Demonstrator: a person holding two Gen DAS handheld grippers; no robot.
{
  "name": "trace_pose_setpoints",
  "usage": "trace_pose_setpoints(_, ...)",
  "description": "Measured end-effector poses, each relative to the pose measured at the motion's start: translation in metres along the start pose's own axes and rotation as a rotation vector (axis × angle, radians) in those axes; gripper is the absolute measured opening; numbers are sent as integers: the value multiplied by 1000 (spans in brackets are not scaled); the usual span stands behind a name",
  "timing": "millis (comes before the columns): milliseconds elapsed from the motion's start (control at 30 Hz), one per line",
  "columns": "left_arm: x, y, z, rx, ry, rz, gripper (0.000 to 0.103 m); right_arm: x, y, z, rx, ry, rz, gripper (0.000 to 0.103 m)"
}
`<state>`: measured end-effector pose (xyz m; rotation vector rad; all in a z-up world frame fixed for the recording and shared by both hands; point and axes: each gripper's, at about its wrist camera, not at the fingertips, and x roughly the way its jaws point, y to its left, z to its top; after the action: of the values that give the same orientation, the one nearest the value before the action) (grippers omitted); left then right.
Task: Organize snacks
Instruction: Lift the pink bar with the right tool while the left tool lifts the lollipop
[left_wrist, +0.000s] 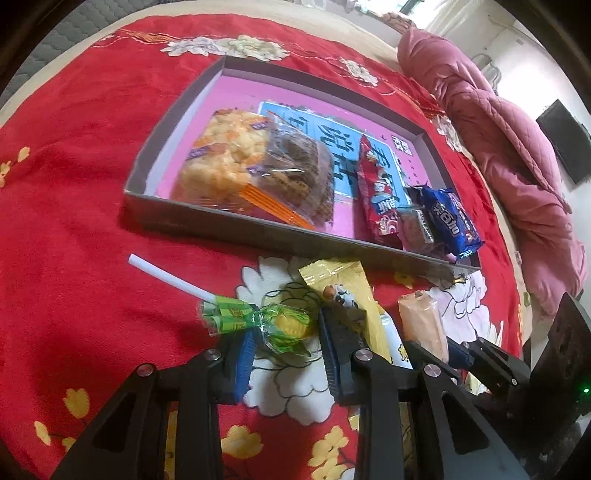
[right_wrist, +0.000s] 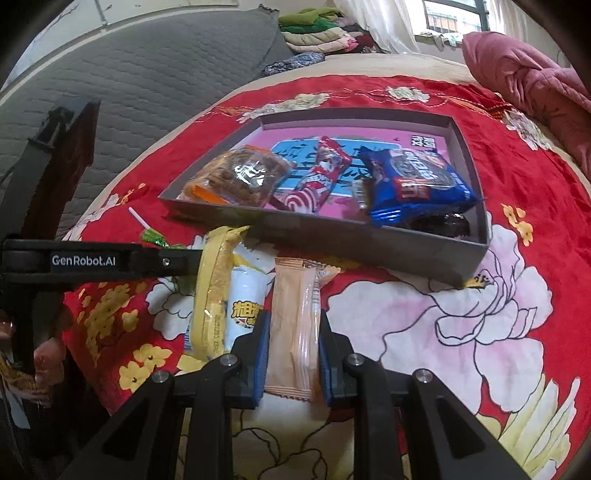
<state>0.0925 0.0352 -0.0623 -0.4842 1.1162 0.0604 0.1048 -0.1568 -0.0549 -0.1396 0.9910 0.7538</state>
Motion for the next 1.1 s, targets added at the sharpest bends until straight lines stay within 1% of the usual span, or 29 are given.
trace_pose_setpoints(300,-13,13,0,-25,-14,5,33,-1,2,0,-6,-4,6,23)
trace_pose_setpoints(733,-25,9,-3,-3,-27,12,33,-4,8,1,-26,-15,12,23)
trace_pose_setpoints(1100,-41,6,-4,3,-50,-5,33,-10,10,3,-29,-40,10,23)
